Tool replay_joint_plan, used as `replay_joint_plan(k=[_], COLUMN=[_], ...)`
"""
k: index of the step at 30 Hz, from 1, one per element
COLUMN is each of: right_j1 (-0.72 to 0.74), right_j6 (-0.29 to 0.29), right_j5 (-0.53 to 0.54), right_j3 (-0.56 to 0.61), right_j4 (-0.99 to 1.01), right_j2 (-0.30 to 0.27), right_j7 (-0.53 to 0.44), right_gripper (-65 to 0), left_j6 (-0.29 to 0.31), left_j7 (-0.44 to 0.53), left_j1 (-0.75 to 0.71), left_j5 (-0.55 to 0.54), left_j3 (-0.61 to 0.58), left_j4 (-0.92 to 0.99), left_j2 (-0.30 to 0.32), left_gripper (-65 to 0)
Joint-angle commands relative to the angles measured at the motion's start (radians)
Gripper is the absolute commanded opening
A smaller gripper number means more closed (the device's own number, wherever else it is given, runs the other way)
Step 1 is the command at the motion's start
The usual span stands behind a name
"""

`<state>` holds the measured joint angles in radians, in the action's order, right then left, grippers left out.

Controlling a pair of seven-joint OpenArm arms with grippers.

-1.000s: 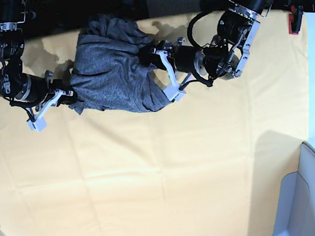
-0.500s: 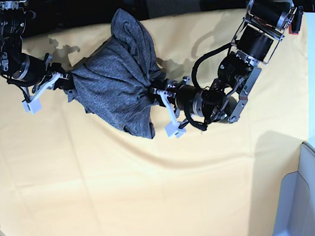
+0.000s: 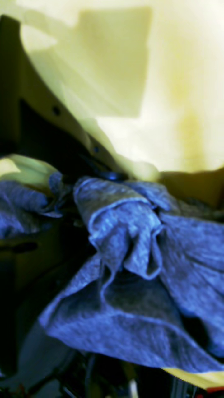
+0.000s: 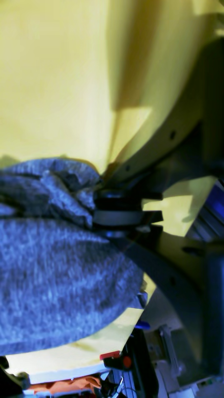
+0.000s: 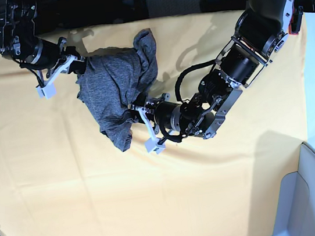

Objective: Fold the T-shirt properly
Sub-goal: 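Pull the shirt apart with the left gripper dragging its side outward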

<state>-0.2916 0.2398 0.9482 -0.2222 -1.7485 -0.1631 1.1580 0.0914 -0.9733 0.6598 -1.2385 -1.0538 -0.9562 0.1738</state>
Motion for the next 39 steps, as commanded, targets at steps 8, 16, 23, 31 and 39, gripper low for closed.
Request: replay_joint_plan(k=[8, 16, 23, 31, 39], right_j1=[-0.037, -0.042, -0.034, -0.007, 0.001], right_j6=[0.005, 0.005, 0.005, 0.005, 0.005], right_j5=[-0.007, -0.007, -0.008, -0.008, -0.008], right_j3=[0.051, 0.042, 0.042, 0.042, 0.043], right_j4=[-0.006, -0.006, -0.006, -0.008, -0.008], right_j2=[0.021, 0.023, 0.015, -0.037, -0.051], right_j7=[0.073, 0.072, 0.072, 0.072, 0.073], right_gripper=[-64.4, -64.4, -64.4, -64.4, -64.4], left_j6=[-0.048, -0.051, -0.052, -0.052, -0.052], left_j7=[0.027, 0.049, 0.049, 0.043, 0.037], left_j1=[0.045, 0.05, 0.093, 0.117, 0.133], left_j5=[0.092, 0.092, 0.092, 0.118, 0.231], left_j3=[-0.015, -0.012, -0.012, -0.015, -0.015], left_j4=[0.024, 0.038, 0.061, 0.101, 0.139], left_j2=[-0.006, 0.049, 0.063, 0.062, 0.042], left_gripper=[-64.5, -64.5, -64.4, -64.3, -62.9])
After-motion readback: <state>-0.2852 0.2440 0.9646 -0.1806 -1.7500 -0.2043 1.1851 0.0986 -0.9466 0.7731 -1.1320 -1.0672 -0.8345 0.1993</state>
